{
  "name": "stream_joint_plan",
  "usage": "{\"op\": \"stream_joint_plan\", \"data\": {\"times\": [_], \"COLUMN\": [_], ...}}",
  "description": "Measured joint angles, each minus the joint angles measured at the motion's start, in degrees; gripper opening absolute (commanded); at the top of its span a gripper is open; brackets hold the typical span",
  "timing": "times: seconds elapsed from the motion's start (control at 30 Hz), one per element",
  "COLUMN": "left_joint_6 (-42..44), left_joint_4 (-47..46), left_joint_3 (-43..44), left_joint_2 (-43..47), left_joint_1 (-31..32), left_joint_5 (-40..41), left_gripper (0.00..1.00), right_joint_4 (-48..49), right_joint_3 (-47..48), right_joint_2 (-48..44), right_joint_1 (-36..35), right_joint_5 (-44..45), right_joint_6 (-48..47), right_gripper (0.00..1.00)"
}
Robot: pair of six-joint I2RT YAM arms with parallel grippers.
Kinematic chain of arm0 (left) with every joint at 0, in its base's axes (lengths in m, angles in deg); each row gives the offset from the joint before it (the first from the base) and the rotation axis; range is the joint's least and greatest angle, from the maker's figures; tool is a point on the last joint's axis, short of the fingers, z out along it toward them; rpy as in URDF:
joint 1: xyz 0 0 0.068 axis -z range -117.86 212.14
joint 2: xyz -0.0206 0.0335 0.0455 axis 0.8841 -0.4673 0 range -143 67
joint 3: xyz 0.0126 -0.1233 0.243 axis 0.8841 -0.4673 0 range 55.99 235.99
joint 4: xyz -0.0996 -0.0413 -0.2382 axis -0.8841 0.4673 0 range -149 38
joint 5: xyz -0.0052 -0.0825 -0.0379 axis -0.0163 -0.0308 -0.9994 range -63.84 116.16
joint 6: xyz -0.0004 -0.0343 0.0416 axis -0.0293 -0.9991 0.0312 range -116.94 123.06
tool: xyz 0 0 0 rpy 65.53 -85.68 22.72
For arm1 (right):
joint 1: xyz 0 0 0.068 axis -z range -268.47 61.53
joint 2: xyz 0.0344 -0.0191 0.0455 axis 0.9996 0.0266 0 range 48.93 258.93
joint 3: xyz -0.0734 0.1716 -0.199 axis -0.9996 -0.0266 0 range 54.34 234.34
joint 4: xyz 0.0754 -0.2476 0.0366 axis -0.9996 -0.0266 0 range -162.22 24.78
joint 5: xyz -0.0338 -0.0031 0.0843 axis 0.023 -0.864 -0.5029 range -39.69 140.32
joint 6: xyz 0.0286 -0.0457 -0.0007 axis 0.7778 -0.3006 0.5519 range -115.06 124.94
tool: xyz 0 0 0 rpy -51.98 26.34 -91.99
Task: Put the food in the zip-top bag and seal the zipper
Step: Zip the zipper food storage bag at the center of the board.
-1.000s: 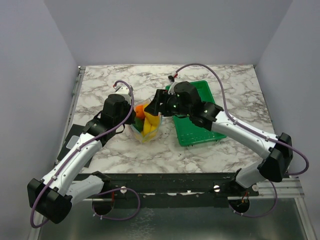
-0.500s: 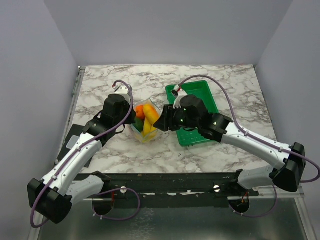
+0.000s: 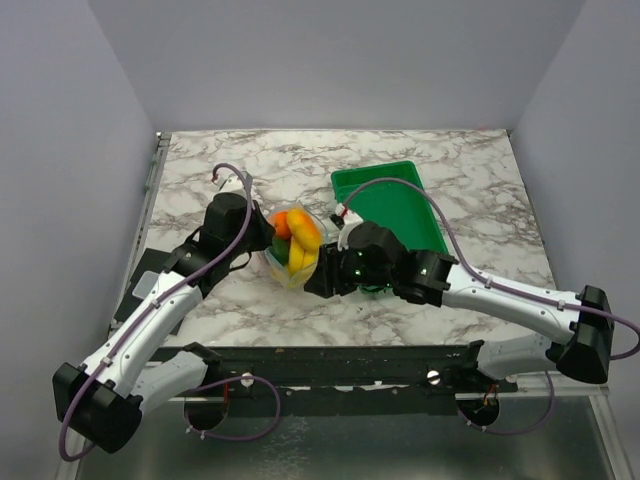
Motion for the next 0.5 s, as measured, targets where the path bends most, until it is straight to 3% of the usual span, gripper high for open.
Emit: {"op": "stream_joint_plan", "data": {"times": [0.23, 0.5], "left_joint_6": [-5.7, -11.45], "left_joint_4": [-0.02, -0.9], "left_joint_3": [-0.04, -1.92], "left_joint_2": [1.97, 3.93], "left_joint_1": [0.0, 0.0], "left_joint_5": [0.04, -0.15], "left_gripper": [0.0, 0.0], "right_joint_4": [0.42, -0.24], "right_joint_3": [0.7, 1.7], "right_joint_2": [4.24, 7.23], "right_joint_1": [-5.2, -6.4], "right_joint_5": [4.76, 12.87], "right_joint_6": [1.6, 4.26], "right_gripper": [0.57, 0.57]}}
